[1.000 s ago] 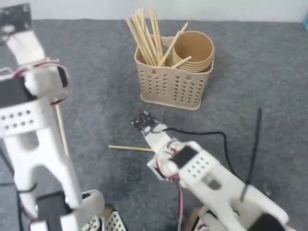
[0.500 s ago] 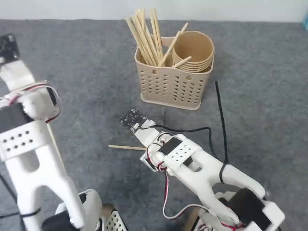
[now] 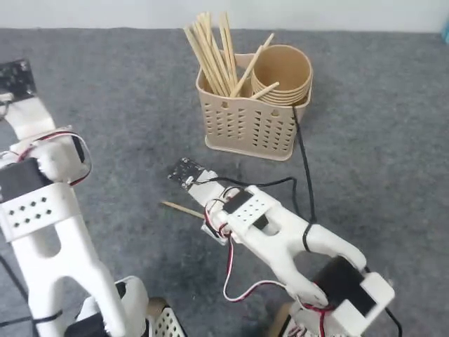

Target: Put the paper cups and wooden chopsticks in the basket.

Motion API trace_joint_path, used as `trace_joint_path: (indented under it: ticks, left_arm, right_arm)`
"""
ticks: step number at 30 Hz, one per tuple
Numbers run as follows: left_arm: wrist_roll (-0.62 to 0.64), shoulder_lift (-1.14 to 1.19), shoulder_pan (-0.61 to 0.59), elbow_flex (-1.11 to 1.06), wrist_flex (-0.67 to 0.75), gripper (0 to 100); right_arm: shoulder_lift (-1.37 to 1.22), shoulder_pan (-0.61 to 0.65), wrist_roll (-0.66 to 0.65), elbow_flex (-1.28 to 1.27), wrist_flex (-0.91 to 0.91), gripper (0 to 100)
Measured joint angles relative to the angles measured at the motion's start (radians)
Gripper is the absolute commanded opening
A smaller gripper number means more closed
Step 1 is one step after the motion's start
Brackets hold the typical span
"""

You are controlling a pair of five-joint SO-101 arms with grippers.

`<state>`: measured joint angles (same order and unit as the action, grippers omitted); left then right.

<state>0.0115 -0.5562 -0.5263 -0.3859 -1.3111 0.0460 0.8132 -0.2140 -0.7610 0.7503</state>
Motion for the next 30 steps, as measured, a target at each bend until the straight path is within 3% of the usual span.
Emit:
trace_joint_path:
  ticks: [8,16,22,30]
  left_arm:
    - [-0.005,0.000,0.000,0.000,0.025,1]
    - [-0.005,0.000,0.000,0.094,0.032,1]
    - [-0.005,0.000,0.000,0.106,0.032,1]
    - [-0.008,0.000,-0.072,0.106,0.032,1]
  right_arm:
    - [0.262,0.003,-0.002,0.061,0.216,0.9]
    - [0.775,0.006,0.025,0.092,0.207,0.9]
    - [0.961,-0.015,0.216,0.133,-0.038,0.9]
    - [0.898,-0.187,0.345,0.133,-0.572,0.9]
